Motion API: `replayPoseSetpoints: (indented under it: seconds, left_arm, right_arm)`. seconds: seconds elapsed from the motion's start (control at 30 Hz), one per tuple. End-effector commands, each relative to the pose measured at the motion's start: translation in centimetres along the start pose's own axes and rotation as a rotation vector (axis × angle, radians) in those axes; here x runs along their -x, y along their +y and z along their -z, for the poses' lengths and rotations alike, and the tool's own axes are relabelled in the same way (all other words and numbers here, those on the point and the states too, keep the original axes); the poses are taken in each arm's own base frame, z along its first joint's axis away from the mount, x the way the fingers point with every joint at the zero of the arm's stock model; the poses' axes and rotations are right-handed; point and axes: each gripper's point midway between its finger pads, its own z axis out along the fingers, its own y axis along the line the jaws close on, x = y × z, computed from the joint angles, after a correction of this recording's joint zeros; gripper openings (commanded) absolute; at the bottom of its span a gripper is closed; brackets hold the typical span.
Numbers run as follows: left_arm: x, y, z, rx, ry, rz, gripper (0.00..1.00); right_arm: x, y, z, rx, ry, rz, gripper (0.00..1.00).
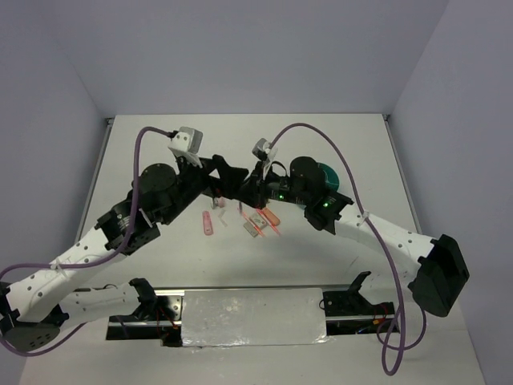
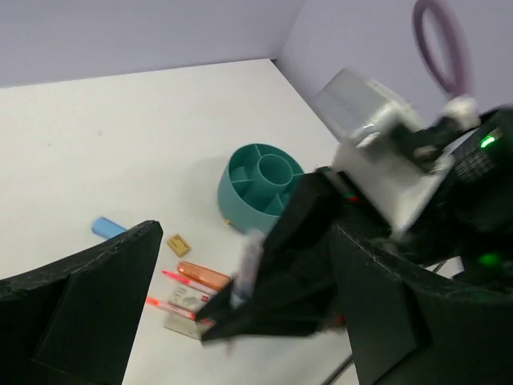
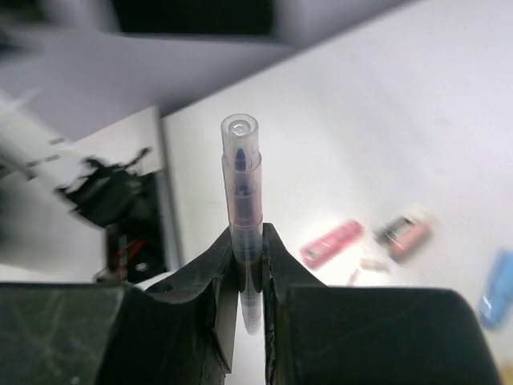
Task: Sort the stationery into containers
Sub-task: Close the pen cap on the pen, then place the pen in the storage box.
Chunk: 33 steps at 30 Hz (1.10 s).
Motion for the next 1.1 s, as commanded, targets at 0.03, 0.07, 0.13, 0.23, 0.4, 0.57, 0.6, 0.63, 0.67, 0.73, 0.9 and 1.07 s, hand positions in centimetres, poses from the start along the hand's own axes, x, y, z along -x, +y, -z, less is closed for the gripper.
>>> replayPoseSetpoints:
  seconds: [0.03, 0.07, 0.13, 0.23, 0.4, 0.57, 0.6, 0.63, 0.67, 0.73, 0.9, 1.07]
  left_arm:
    - [5.3, 3.5, 2.5, 0.314, -0.110, 0.177, 0.99]
    - [7.3, 3.5, 3.1, 0.345, -0.148, 0.215, 0.99]
    - [8.0, 4.3, 3.8, 0.397, -0.151, 0.202, 0.99]
    - [7.0, 4.4, 4.1, 0.382, -0.084, 0.111, 0.99]
    - [-1.1, 4.8, 3.6, 0.288, 0.164, -0.071, 0.99]
    - [-7.1, 5.9, 4.3, 0.238, 0.269, -0.106, 0.99]
    - [-7.5, 5.7, 4.3, 0.222, 0.276, -0.098, 0.99]
    - [-7.6, 5.6, 4.4, 0.215, 0.279, -0.094, 0.99]
    - [-7.6, 5.5, 4.5, 0.208, 0.282, -0.094, 0.99]
    - [-7.4, 5.6, 4.6, 0.214, 0.276, -0.091, 0.99]
    - [-7.3, 5.7, 5.2, 0.212, 0.270, -0.079, 0.99]
    - [-7.2, 6.2, 6.3, 0.234, 0.276, -0.086, 0.99]
  right_arm:
    - [-2.4, -8.3, 2.1, -0.378, -0.030, -0.076, 0.00]
    - [-2.8, -9.4, 2.9, -0.438, -0.034, -0.093, 0.00]
    - [-2.4, -12.7, 6.2, -0.652, -0.092, -0.082, 0.00]
    - [-1.2, -16.4, 11.6, -0.913, -0.169, -0.040, 0.00]
    - [0.7, -21.2, 18.8, -1.153, -0.238, 0.018, 0.00]
    - [1.3, -23.7, 21.6, -1.234, -0.263, 0.032, 0.00]
    - [1.2, -24.0, 21.8, -1.241, -0.261, 0.026, 0.00]
    - [1.3, -24.4, 22.1, -1.245, -0.271, 0.013, 0.00]
    - [1.0, -24.8, 22.1, -1.234, -0.261, 0.004, 0.00]
    - [0.8, -24.9, 22.0, -1.228, -0.264, 0.001, 0.00]
    - [-0.9, -25.9, 22.4, -1.243, -0.237, -0.005, 0.00]
    - [-2.6, -26.8, 21.5, -1.209, -0.213, -0.020, 0.03]
